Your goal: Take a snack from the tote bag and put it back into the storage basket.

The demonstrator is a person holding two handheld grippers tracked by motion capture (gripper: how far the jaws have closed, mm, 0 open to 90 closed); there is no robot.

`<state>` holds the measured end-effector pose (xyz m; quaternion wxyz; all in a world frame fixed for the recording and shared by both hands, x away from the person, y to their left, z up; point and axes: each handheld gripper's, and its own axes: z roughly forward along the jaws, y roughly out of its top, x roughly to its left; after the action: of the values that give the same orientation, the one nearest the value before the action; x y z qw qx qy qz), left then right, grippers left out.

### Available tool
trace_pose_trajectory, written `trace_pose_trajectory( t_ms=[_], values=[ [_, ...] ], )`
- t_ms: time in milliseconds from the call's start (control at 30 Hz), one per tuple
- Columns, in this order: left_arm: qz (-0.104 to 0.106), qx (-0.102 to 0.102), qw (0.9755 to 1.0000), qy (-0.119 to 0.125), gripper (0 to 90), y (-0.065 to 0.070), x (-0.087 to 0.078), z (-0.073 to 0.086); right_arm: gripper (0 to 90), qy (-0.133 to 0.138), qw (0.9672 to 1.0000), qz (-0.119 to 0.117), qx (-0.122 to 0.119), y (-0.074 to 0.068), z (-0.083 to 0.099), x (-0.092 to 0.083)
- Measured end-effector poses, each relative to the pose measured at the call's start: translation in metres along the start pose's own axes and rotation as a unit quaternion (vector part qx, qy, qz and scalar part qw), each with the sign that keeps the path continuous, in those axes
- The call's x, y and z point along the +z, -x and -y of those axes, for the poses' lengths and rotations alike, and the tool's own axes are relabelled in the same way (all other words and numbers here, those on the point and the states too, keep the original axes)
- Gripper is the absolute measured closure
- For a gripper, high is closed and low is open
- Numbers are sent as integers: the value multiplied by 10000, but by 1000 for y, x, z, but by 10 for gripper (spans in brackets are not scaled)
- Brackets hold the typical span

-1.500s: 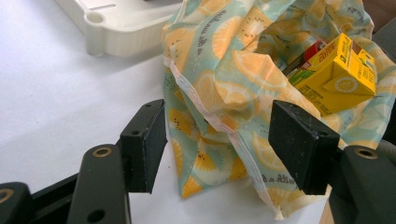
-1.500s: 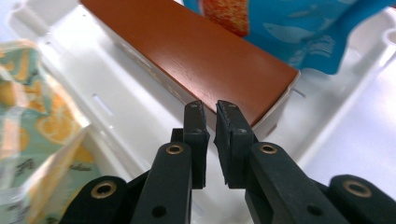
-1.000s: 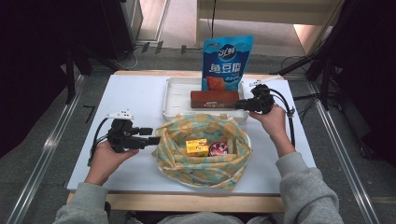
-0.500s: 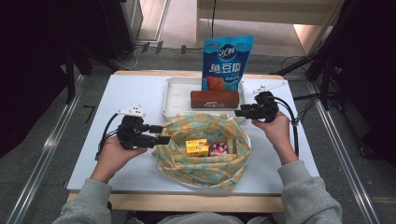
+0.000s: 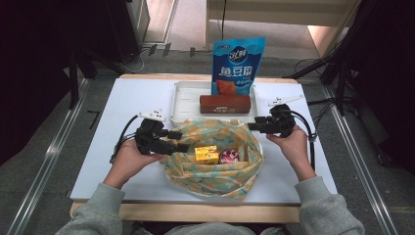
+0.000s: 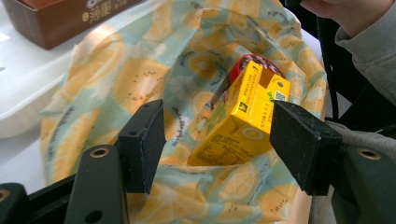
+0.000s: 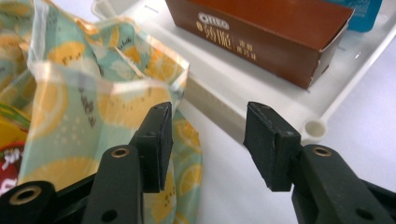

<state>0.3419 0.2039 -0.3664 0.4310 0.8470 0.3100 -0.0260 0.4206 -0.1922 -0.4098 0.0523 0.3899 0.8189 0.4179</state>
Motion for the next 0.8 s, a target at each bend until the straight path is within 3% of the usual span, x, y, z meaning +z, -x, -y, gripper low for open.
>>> trace_pose_trajectory(
  t_ms=[400, 567, 800],
  values=[
    [128, 48, 9999, -16, 339, 7, 13, 4, 529, -88, 9999, 34, 32, -2, 12, -1],
    [226, 165, 9996, -39, 323, 12, 19, 3, 529, -106, 9999, 31, 55, -1, 13, -1],
    [353, 253, 9989, -170, 309, 20, 38, 6, 529, -116, 9999, 51, 80, 1, 15, -1]
  ],
)
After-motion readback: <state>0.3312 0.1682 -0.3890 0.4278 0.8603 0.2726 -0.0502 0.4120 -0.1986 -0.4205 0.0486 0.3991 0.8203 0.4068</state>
